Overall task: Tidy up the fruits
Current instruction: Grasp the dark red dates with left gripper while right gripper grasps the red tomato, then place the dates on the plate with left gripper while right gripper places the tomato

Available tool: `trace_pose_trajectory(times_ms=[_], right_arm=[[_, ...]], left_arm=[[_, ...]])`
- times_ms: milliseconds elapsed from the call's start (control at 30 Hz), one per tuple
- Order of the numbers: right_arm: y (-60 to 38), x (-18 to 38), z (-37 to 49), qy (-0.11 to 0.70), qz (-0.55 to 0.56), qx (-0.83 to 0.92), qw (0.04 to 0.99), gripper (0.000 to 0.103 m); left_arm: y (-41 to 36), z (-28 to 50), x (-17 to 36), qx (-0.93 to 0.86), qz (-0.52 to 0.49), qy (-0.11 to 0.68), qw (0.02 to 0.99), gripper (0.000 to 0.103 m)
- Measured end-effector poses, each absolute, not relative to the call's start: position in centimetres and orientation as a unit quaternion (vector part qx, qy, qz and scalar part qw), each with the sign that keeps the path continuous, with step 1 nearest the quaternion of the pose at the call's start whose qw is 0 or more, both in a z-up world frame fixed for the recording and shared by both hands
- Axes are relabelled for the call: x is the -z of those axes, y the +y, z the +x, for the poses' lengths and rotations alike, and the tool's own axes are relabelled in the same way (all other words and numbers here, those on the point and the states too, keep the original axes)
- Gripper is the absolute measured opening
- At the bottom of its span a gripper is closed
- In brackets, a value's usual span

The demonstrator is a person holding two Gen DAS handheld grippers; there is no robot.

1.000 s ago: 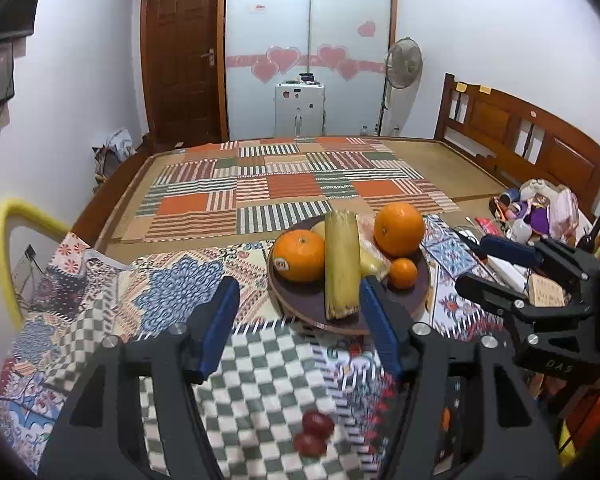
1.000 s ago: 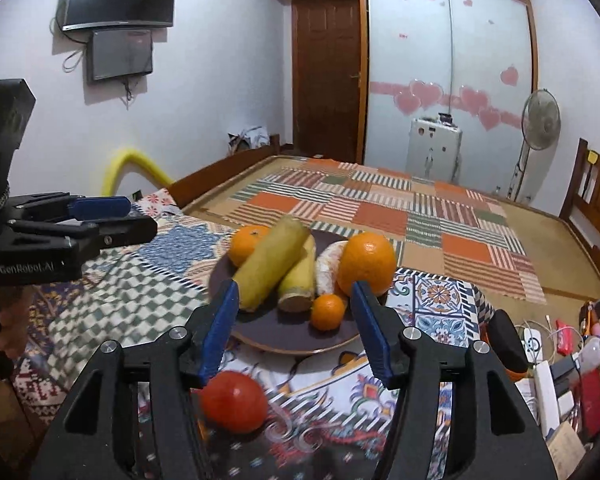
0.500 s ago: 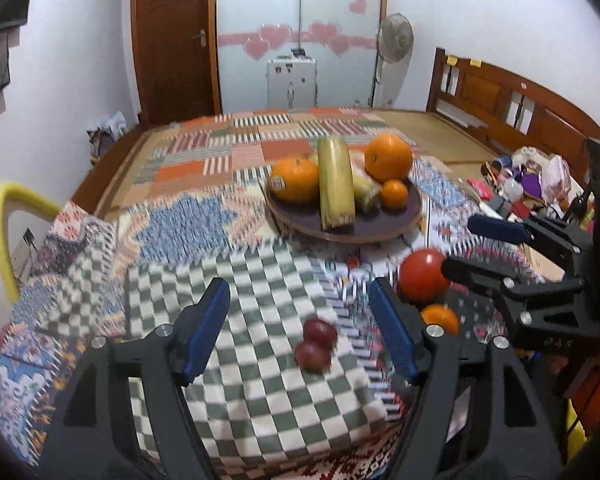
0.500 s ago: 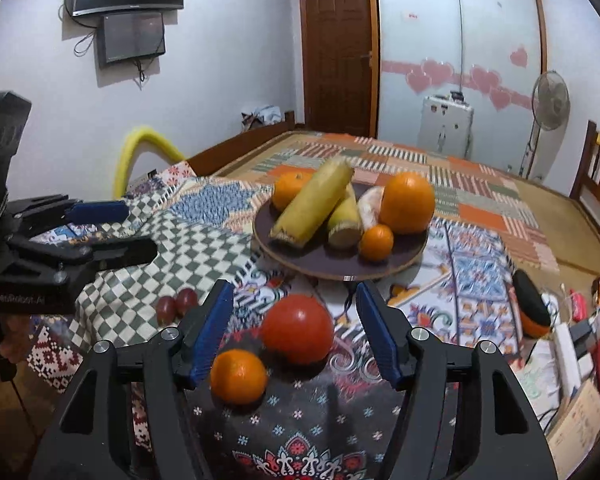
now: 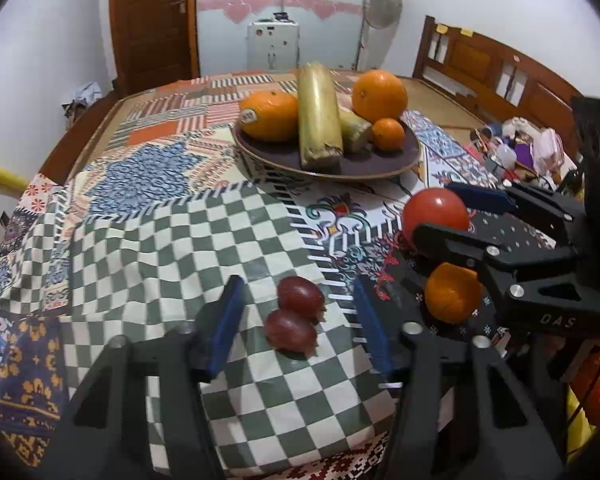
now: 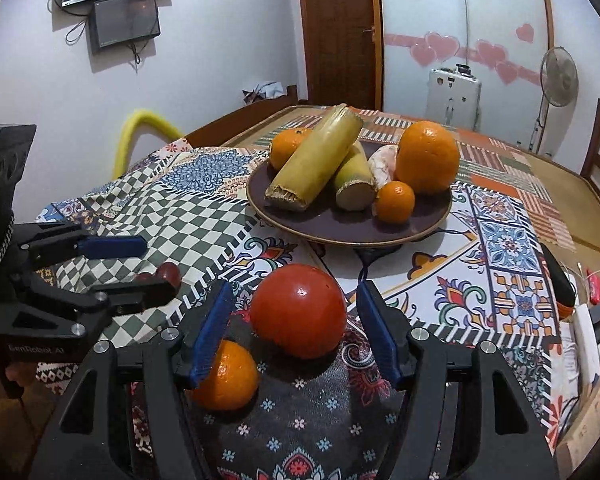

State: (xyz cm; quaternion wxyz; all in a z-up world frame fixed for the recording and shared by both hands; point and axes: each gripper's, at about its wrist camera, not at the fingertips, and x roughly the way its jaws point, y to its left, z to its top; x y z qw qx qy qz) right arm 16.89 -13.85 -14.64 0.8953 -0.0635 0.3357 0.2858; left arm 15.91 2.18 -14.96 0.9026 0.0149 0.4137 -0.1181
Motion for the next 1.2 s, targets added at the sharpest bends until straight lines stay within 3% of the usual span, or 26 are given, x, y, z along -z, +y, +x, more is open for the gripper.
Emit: trace_pose_trajectory(times_ms=[100, 300, 400, 1200], right_arm=[[-13.9, 15.0, 17.2, 0.344, -0.052, -0.291, 0.891, 0.06], [-13.9, 15.2, 17.5, 0.35, -0.049, -0.291, 0.889, 0.047], [-14.2, 15.2, 17.7, 0.354, -0.04, -0.297, 0.886, 0.046], [-15.5, 11.5, 19.3, 0.303, -0.035, -0.284, 0.909, 0.045]], left_arm=[[1.8, 16.2, 15.4, 0.125, 0.021, 0.42, 0.899, 0.043], [1.8, 16.5, 15.7, 0.121, 0.022, 0.424, 0.897, 0.035], [2.0, 16.6, 15.7, 0.117, 0.016, 0.425, 0.897, 0.03], [1.7, 18.5, 10.4, 0.129, 0.006, 0.362, 0.923, 0.024]])
